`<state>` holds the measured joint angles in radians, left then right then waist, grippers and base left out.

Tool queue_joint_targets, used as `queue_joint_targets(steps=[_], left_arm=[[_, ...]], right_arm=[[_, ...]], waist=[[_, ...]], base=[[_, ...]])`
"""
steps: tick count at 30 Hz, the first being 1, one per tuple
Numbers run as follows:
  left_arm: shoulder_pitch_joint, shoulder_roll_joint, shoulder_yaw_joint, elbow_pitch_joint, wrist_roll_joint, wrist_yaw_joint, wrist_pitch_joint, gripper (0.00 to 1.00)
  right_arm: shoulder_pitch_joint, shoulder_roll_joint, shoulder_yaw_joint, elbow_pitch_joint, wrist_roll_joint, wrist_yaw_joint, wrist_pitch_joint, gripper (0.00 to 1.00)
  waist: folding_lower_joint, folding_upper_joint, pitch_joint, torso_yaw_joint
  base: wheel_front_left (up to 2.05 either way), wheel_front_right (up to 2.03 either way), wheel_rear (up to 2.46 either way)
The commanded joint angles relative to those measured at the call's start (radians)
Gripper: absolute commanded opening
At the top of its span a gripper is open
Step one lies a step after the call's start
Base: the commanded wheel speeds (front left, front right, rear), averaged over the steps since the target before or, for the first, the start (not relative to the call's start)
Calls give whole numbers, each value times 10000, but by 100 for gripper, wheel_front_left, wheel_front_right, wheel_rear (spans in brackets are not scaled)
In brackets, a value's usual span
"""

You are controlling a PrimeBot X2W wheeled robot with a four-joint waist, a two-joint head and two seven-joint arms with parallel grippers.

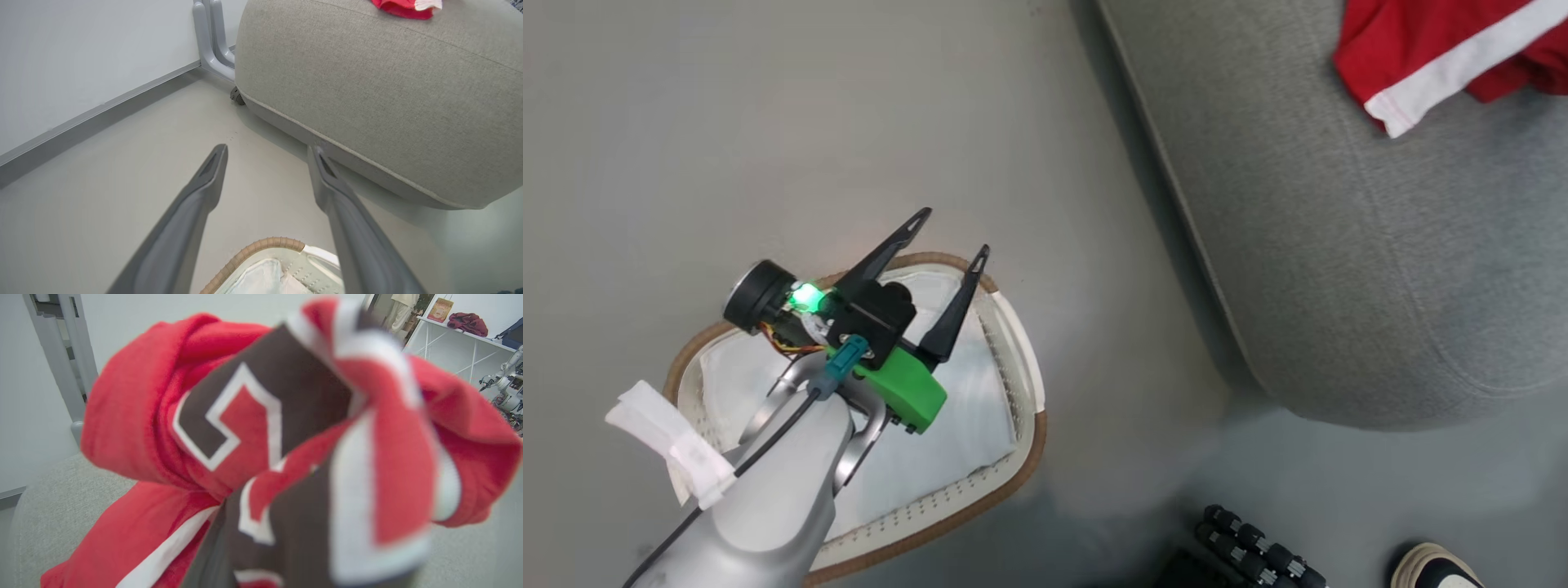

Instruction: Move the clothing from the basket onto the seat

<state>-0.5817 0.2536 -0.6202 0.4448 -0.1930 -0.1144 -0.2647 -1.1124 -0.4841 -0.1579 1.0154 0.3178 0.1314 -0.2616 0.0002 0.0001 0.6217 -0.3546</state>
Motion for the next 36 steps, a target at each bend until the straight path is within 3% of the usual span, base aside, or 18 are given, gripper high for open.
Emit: queue_joint_targets(steps=[1,7,19,26,36], left_arm=[[152,139,56,-49,-61,42,7,100],[511,321,317,-152,-258,273,7,100],[805,-118,498,32,-396,318,8,100],[1142,-345,819,277,-511,391,8,100],[1874,-599,2145,250,-741,780,8,100]], right_arm=[[40,66,-297,107,-194,-14,-49,100],[851,623,-1391,-188,-873,-14,-51,100],[3632,1764,-2450,-1823,-1374,-14,-49,100],[5256,2449,-1760,-2859,-1304,-14,-49,100],[6434,2924,-262,-4757,-1061,-14,-49,100]], waist=[[-2,-1,567,570],[-2,-1,543,636],[-2,-1,-578,696],[-2,-1,-1366,741],[-2,-1,-2308,1184]], base=[[0,0,0],[0,0,0],[0,0,0],[0,0,0],[0,0,0]])
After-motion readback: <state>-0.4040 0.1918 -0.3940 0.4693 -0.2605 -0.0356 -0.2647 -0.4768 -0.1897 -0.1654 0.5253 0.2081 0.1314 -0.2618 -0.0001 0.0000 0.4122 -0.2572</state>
